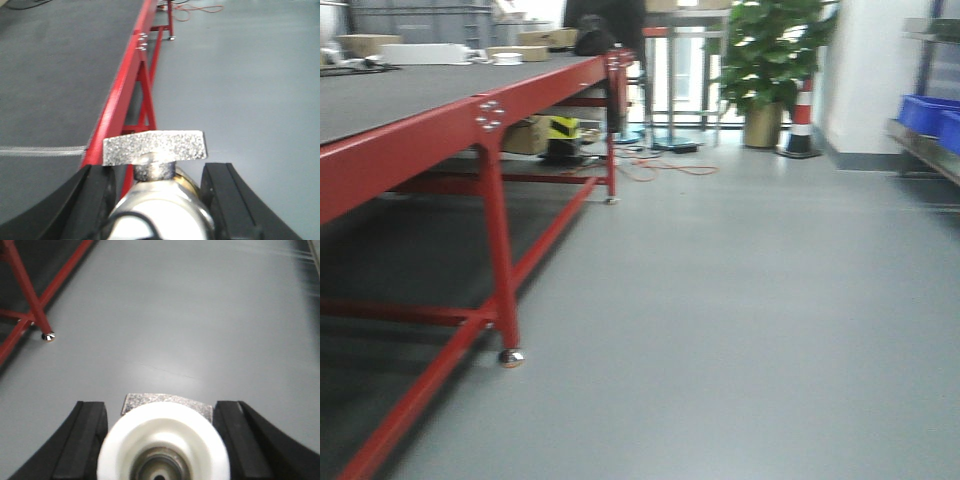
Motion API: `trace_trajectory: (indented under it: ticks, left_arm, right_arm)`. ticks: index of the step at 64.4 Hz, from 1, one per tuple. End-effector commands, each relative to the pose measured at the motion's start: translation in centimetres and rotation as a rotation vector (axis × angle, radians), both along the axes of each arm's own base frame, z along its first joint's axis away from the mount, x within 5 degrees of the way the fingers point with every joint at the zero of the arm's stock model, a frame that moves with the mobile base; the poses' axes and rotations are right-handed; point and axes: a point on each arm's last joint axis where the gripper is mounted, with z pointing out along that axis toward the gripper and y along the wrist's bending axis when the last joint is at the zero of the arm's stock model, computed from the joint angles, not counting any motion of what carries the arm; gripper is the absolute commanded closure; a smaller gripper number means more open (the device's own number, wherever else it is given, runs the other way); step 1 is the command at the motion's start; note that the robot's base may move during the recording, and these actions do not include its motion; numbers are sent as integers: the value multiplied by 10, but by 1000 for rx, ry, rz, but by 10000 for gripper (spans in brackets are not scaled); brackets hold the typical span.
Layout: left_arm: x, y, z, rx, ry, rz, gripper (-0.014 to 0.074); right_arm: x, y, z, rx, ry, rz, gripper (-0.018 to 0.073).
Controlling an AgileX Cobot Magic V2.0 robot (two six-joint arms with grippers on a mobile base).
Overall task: Place valve from conveyor to right shelf box
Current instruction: 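Drive the base to the shelf rack while holding both valves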
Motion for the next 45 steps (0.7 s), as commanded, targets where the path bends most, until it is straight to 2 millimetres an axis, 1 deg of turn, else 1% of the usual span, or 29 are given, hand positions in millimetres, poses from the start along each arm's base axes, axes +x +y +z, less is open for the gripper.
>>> trace_trajectory:
  ticks: [1, 45]
  left_arm:
    - [-6, -2, 10, -1, -80, -6, 707]
    - [-6, -2, 10, -1, -80, -6, 707]
  right_arm:
    - [-3, -1, 13, 0, -97, -9, 713]
    - [-3, -1, 13, 0, -97, -9, 713]
